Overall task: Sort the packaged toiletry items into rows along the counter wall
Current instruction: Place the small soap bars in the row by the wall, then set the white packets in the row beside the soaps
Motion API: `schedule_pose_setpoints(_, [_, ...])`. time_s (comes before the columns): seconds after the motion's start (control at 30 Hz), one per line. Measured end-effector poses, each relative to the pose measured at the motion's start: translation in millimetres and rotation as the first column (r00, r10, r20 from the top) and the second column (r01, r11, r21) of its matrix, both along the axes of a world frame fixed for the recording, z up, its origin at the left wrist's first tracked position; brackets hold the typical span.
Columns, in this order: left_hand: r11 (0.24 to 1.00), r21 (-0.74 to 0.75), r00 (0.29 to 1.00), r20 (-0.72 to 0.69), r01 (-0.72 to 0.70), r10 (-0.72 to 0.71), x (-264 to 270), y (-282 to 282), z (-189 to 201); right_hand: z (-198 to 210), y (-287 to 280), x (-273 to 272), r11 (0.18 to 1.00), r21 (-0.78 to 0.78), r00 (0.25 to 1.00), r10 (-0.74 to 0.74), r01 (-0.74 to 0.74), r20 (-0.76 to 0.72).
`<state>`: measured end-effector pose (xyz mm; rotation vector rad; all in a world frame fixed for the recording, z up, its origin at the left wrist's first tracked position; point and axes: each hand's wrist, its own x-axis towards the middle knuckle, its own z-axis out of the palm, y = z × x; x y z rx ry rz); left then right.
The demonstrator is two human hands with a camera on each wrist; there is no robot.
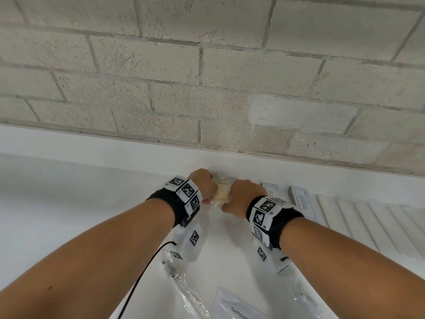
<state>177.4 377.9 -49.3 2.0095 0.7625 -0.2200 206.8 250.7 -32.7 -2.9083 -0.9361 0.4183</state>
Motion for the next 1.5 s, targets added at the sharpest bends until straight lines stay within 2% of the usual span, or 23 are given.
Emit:
schedule_pose_setpoints(0.1, [0.997, 0.07, 0.999, 0.022, 0.022, -0.024, -11.5, 2.5, 5.1, 6.4, -7.9, -7.8, 1.0, 0.016, 1.0, 0.014, -0.014, -0.016])
schedule_pose_setpoints(0.23, [0.982, 0.177, 0.996, 0.031, 0.073, -0.08, -43.7, 6.4, 16.3, 19.0, -25.5, -33.3, 0.991, 0.127, 0.998, 0.044, -0.038, -0.042])
schedule_pose_setpoints(0.37, [0.942, 0.317, 0.993, 0.017, 0.106, -0.117, -96.5, 2.3, 28.2, 23.8, -47.5, -72.3, 0.988, 0.111, 0.986, 0.123, -0.11, -0.115])
schedule_pose_setpoints(0.47, [0.873, 0.452, 0.983, -0.107, 0.182, -0.149, -146.5, -8.1, 28.2, 19.7, -69.4, -107.9, 0.985, 0.053, 0.972, 0.17, -0.164, -0.165])
schedule_pose_setpoints(0.57, [0.848, 0.469, 0.959, -0.248, 0.246, -0.141, -185.3, -25.2, 22.5, 12.8, -90.4, -141.0, 0.982, -0.063, 0.971, 0.167, -0.18, -0.173])
schedule_pose_setpoints(0.63, [0.853, 0.442, 0.944, -0.291, 0.278, -0.157, -200.8, -39.8, 18.2, 6.4, -99.3, -156.4, 0.986, -0.081, 0.977, 0.132, -0.147, -0.169])
schedule_pose_setpoints(0.7, [0.867, 0.423, 0.95, -0.27, 0.262, -0.155, -210.5, -51.8, 13.1, 1.2, -103.0, -163.9, 0.995, -0.04, 0.983, 0.087, -0.095, -0.165])
schedule_pose_setpoints(0.87, [0.94, 0.326, 0.988, -0.144, 0.099, -0.055, -226.4, -63.4, 7.6, -6.3, -109.1, -174.3, 0.999, 0.005, 0.984, 0.043, -0.043, -0.171])
schedule_pose_setpoints(0.97, [0.979, 0.194, 0.996, -0.039, -0.069, 0.078, -234.6, -57.1, 8.2, -12.0, -111.5, -181.6, 0.996, 0.075, 0.983, 0.06, -0.048, -0.174])
schedule_pose_setpoints(1.07, [0.978, 0.015, 0.977, 0.05, -0.21, 0.209, -246.5, -50.0, 9.3, -12.9, -110.4, -187.8, 0.98, 0.199, 0.98, 0.044, -0.004, -0.196])
schedule_pose_setpoints(1.13, [0.973, -0.028, 0.97, 0.08, -0.227, 0.229, -255.7, -49.0, 9.8, -11.0, -107.5, -191.3, 0.959, 0.279, 0.976, 0.023, 0.039, -0.217])
schedule_pose_setpoints(1.2, [0.976, -0.049, 0.97, 0.109, -0.214, 0.218, -263.9, -49.5, 12.5, -9.9, -103.0, -195.0, 0.954, 0.296, 0.978, 0.008, 0.055, -0.207])
schedule_pose_setpoints(1.3, [0.954, -0.163, 0.945, 0.172, -0.25, 0.277, -276.1, -46.6, 17.9, -7.5, -96.2, -203.1, 0.967, 0.255, 0.995, 0.014, 0.011, -0.098])
schedule_pose_setpoints(1.4, [0.912, -0.322, 0.919, 0.215, -0.252, 0.33, -292.5, -40.3, 29.3, -0.2, -85.3, -216.7, 0.937, 0.338, 0.995, 0.096, -0.088, -0.009])
schedule_pose_setpoints(1.5, [0.931, -0.284, 0.921, 0.246, -0.23, 0.303, -308.9, -31.6, 36.9, 8.4, -73.2, -233.0, 0.909, 0.39, 0.983, 0.178, -0.145, -0.048])
